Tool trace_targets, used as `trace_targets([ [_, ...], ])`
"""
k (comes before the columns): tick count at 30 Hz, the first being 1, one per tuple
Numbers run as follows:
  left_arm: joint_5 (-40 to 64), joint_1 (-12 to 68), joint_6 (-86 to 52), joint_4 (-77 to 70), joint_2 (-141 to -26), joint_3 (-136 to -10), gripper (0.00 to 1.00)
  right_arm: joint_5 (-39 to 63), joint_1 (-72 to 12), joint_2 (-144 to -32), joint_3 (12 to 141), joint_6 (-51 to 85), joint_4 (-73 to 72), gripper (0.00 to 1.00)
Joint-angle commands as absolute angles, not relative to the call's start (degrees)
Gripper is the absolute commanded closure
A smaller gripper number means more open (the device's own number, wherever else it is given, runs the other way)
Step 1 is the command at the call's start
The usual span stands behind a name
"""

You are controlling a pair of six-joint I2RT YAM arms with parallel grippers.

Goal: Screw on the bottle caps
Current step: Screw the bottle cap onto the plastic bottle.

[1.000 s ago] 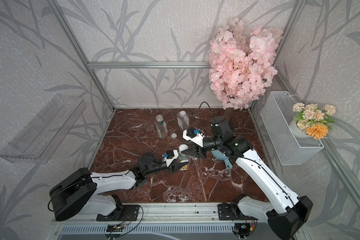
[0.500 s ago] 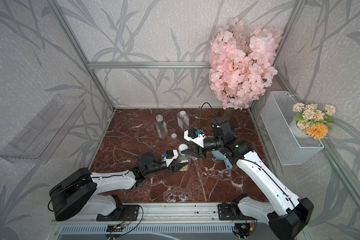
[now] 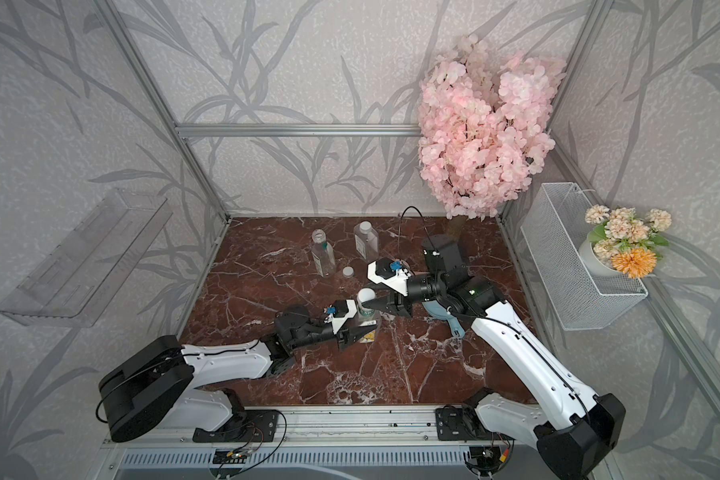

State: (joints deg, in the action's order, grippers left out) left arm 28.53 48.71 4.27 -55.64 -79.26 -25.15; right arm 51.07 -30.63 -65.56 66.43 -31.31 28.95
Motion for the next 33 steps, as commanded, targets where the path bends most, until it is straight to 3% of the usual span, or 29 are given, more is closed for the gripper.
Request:
trace_targets([
  [1, 28.83, 48.87, 4.00, -59.60, -77.91, -26.26, 0.80, 51.22, -30.60, -65.74, 64.91, -30.89, 30.70, 0.64],
  [33, 28.38, 48.91, 4.05, -59.85, -78.33, -25.88, 0.80, 53.50, -28.16, -64.96, 63.42, -30.23, 29.67, 0.62],
])
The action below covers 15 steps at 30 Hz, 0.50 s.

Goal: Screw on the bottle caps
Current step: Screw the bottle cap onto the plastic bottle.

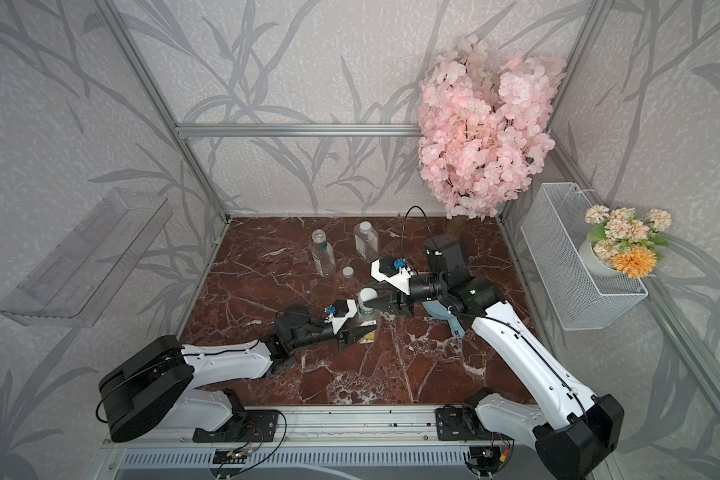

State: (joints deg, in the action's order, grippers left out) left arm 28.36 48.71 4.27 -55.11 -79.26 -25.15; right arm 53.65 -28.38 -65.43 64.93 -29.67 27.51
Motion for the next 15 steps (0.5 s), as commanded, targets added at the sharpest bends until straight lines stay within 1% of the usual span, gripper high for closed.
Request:
trace_targets([
  [1, 28.38, 48.87, 4.01, -59.90, -78.48, -25.99, 0.80, 53.37, -28.10, -64.95, 63.41, -30.32, 29.71, 0.62],
  [15, 28.56, 48.87, 4.00, -59.86, -78.93, -26.10, 0.80, 53.54, -28.10, -64.60, 63.67, -29.47, 28.41, 0.52],
])
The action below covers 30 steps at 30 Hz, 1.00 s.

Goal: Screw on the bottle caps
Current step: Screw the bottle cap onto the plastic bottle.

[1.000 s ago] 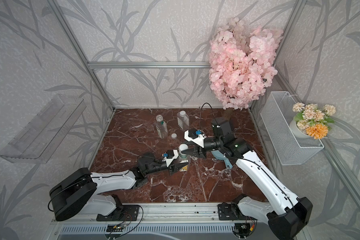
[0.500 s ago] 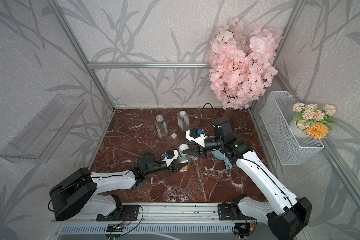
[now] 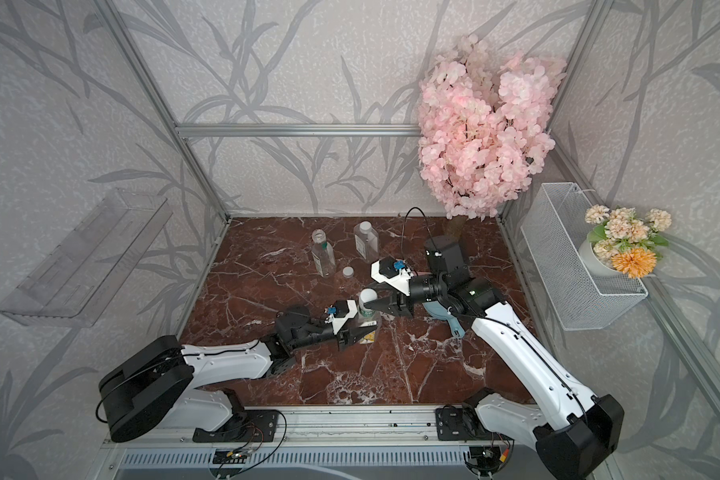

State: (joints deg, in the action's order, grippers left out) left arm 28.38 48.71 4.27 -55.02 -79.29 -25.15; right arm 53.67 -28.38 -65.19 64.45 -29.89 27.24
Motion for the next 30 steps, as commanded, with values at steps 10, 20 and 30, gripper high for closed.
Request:
trace_targets([
  [10, 28.52, 48.91, 4.11, -59.83, -79.52, -26.19, 0.80, 53.66, -28.13, -64.43, 64.24, -28.35, 27.22, 0.41],
  [20, 28.60, 48.87, 4.13, -59.73, -79.68, -26.28, 0.80, 53.58, -27.95, -62.40, 65.83, -22.71, 23.02, 0.08],
  [30, 28.56, 48.89, 4.40, -59.59, -79.73, -26.17, 0.80, 48.36, -27.60, -62.28, 65.80, -7.79, 8.00, 0.08],
])
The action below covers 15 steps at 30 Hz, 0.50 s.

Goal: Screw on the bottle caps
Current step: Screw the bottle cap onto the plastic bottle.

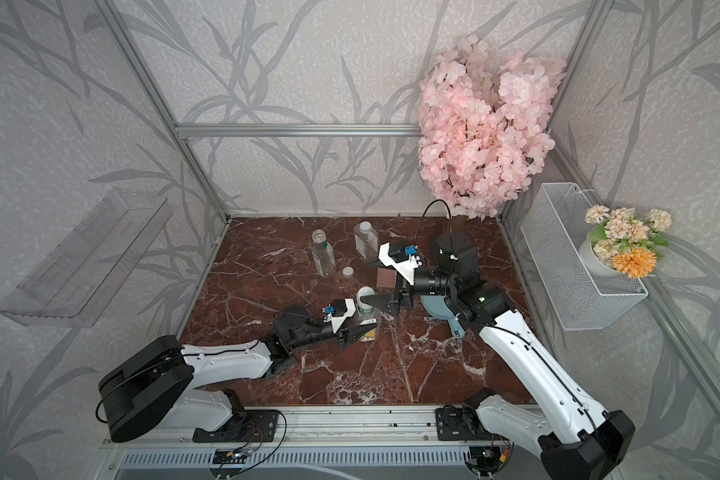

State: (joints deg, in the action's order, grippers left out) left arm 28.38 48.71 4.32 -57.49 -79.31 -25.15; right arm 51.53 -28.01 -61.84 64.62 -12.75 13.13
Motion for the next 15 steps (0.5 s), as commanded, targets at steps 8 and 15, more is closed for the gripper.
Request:
trace_targets([
  [8, 28.48, 48.87, 4.40, -59.50, -79.63, -26.28, 0.80, 43.28, -28.78, -64.11, 65.05, -11.92, 11.01, 0.09],
  [15, 28.57, 48.85, 4.41, -59.41, -79.88, -26.46, 0.80, 40.81, -29.42, -65.52, 65.06, -14.21, 14.05, 0.09],
])
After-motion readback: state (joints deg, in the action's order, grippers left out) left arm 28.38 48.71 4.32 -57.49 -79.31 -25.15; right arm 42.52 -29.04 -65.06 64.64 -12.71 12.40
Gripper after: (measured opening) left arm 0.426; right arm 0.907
